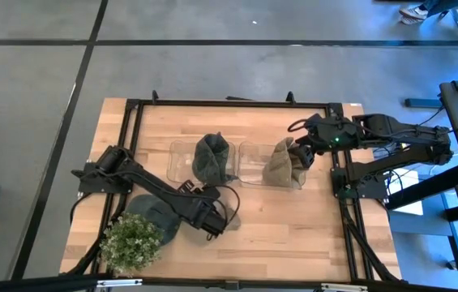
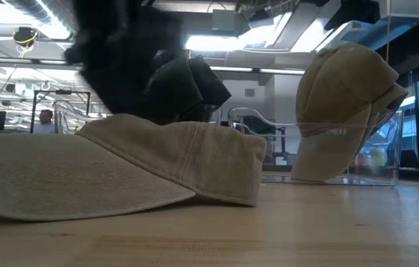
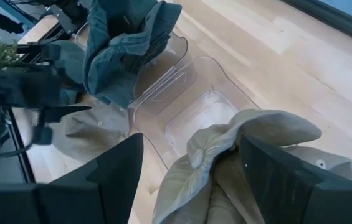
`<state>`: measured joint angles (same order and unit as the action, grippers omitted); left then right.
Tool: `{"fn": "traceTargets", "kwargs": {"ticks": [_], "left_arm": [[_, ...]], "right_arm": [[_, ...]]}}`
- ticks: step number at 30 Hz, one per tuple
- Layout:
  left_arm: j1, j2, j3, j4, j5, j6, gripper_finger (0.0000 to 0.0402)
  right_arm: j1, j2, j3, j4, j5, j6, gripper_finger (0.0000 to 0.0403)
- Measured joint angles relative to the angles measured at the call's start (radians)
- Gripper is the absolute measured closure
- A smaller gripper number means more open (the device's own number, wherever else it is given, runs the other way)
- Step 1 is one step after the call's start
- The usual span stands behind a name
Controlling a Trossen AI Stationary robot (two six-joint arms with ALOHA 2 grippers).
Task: Pick & Place hat
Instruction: Put the brown cap into the right transparent bin
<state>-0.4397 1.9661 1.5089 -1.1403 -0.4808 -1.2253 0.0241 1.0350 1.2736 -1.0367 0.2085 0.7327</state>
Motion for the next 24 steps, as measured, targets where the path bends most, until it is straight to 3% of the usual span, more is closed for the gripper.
{"fn": "traceTargets", "kwargs": {"ticks": [3,7,24], "left_arm": [[0.001,-0.016,-0.101,0.058,0.058,-0.043,0.0254],[-0.005,-0.048,-0.168,0.133,0.059,-0.097,0.0253],[0.012,-0.043,-0.173,0.160,0.088,-0.199,0.0254]], "right_arm": [[0.007,0.000,0.000,0.000,0.000,0.000,0.0138],[0.013,0.000,0.000,0.000,0.001,-0.001,0.0138],[0.013,0.000,0.000,0.000,0.008,0.025,0.0138]]}}
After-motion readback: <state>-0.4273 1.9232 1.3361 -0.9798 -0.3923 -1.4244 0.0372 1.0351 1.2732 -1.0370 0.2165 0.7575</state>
